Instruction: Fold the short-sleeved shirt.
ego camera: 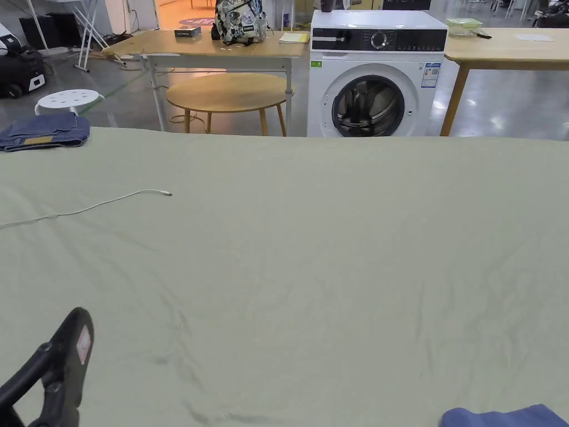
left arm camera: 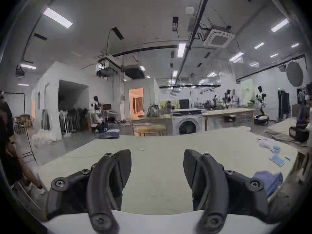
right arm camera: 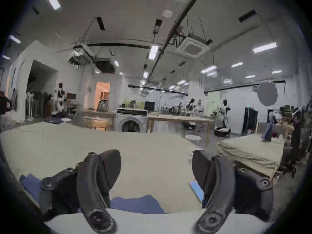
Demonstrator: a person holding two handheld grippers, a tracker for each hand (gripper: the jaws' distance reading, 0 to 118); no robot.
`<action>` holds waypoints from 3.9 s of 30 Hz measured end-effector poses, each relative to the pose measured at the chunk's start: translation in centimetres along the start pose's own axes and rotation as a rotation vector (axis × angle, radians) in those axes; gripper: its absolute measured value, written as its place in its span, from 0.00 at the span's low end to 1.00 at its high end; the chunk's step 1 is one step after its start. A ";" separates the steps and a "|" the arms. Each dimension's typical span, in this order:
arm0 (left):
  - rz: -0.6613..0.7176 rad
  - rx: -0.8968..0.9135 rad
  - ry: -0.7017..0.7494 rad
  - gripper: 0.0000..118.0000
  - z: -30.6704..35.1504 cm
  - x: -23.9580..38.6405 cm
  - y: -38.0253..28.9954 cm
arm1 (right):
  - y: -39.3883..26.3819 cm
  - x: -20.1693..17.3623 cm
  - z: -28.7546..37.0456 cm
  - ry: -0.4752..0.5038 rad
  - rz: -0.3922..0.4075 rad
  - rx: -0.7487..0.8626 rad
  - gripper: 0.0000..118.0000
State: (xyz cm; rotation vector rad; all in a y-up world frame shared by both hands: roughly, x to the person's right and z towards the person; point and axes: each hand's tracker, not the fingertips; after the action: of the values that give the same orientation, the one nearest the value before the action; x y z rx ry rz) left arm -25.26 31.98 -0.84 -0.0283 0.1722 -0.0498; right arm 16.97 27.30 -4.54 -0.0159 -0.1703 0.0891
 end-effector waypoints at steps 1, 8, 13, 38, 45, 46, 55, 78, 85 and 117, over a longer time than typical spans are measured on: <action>0.030 -0.013 -0.057 0.55 -0.4 -0.1 0.2 | 0.2 -0.3 -0.7 0.056 -0.007 -0.039 0.75; 0.081 0.044 -0.006 0.55 0.7 1.8 -0.6 | 0.9 -2.7 -1.3 0.078 -0.078 0.001 0.75; 0.120 -0.007 -0.076 0.55 -0.3 2.2 -2.2 | 0.2 -3.8 -2.7 0.195 -0.112 -0.148 0.74; 0.533 -0.461 -0.271 0.41 -3.7 -9.9 -9.4 | -3.2 -5.1 -2.8 0.536 -0.076 -0.343 0.00; 0.963 -0.642 -0.319 0.74 -6.3 -17.1 -19.6 | -4.8 -4.4 -3.2 0.547 -0.169 -0.440 0.00; 0.991 -0.662 -0.332 0.74 -6.9 -17.4 -21.0 | -5.0 -4.4 -3.3 0.546 -0.175 -0.447 0.00; 1.138 -0.749 -0.489 0.70 -11.2 -13.1 -25.8 | -4.8 -4.5 -2.9 0.528 -0.159 -0.475 0.00; 0.785 -0.594 -0.362 0.04 -11.0 -14.8 -9.8 | -5.5 -3.5 -3.0 0.526 -0.196 -0.500 0.00; 0.665 -0.811 -0.577 0.04 -14.8 1.7 -16.0 | -4.6 -3.3 -2.0 0.522 -0.207 -0.484 0.00; 0.862 -0.752 -0.627 0.66 -15.2 -1.4 -19.2 | -6.4 -3.5 -2.1 0.543 -0.183 -0.566 0.00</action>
State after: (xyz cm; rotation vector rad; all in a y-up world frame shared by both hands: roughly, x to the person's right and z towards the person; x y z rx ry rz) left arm -30.16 12.49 -14.99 -0.7073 -0.4421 0.8812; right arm 14.41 20.60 -7.06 -0.5828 0.3506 -0.1490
